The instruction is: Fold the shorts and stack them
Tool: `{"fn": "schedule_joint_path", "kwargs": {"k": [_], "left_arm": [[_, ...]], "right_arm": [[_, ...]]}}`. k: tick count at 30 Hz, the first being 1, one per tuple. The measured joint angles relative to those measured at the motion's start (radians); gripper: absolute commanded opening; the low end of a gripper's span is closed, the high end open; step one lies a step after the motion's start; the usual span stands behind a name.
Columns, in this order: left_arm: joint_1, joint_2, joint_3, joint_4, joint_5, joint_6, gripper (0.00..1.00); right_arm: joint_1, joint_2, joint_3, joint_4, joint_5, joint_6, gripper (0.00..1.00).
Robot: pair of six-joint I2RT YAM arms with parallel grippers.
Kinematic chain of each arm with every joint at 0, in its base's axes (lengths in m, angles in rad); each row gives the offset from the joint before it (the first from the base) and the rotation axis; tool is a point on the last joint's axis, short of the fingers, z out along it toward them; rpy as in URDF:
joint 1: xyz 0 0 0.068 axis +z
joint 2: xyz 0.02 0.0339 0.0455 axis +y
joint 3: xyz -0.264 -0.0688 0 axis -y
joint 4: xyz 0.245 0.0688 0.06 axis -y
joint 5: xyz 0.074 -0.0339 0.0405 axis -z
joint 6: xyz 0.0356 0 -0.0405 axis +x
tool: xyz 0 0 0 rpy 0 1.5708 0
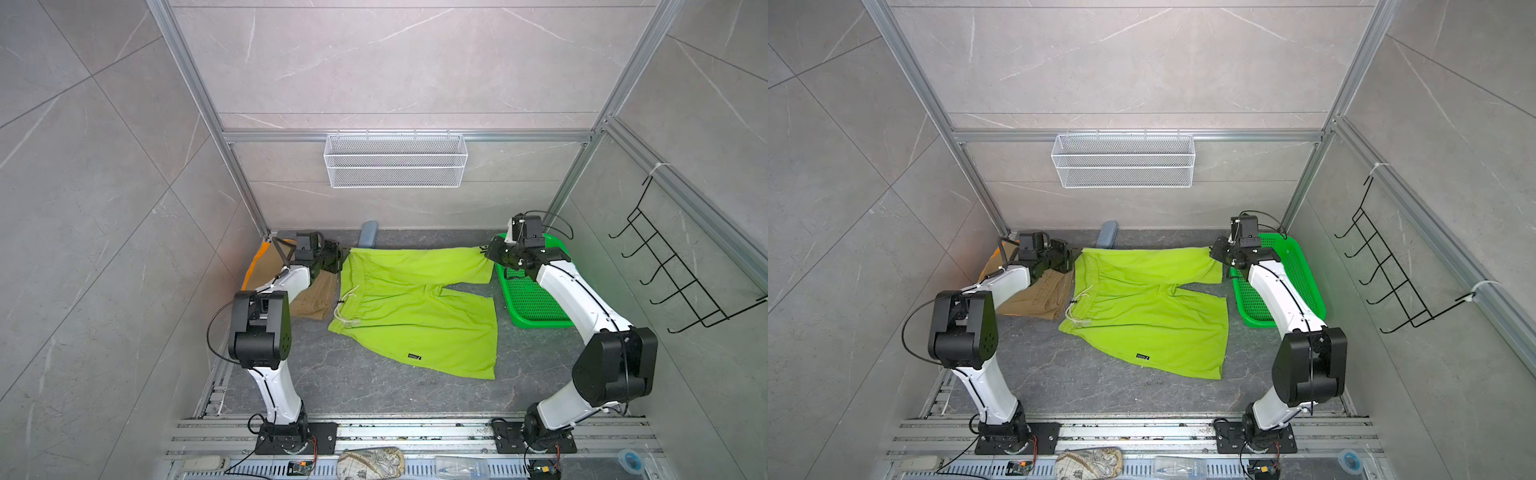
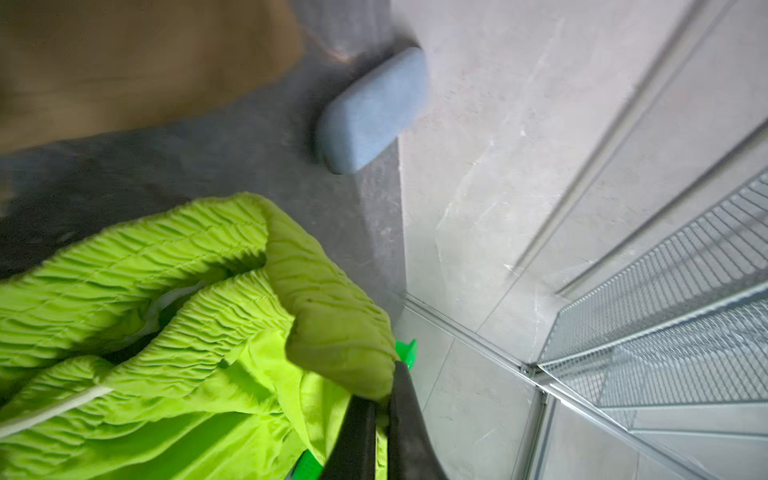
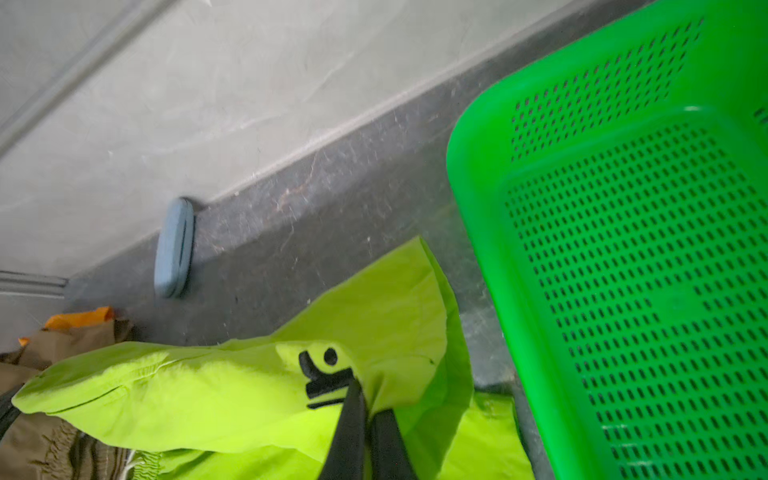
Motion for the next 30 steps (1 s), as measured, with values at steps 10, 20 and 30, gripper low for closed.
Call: {"fn": "schedule_joint_path", "kwargs": {"k": [10, 20, 30], "left_arm": [[-0.002, -0.053, 0.048, -0.124, 0.075, 0.167, 0.00], [0.029, -0.351, -0.307, -0.358, 0.050, 0.455, 0.00], [0.053, -0.341, -0.521, -0.376, 0.044, 0.538, 0.00]], "right_arm": [[-0.010, -0.227, -0.110, -0.017, -0.043, 0.008, 0.00], [0.068, -0.405, -0.609, -0.064, -0.109, 0.076, 0.00], [0.166, -0.157, -0.629, -0.078, -0.093, 0.095, 0.00]]}}
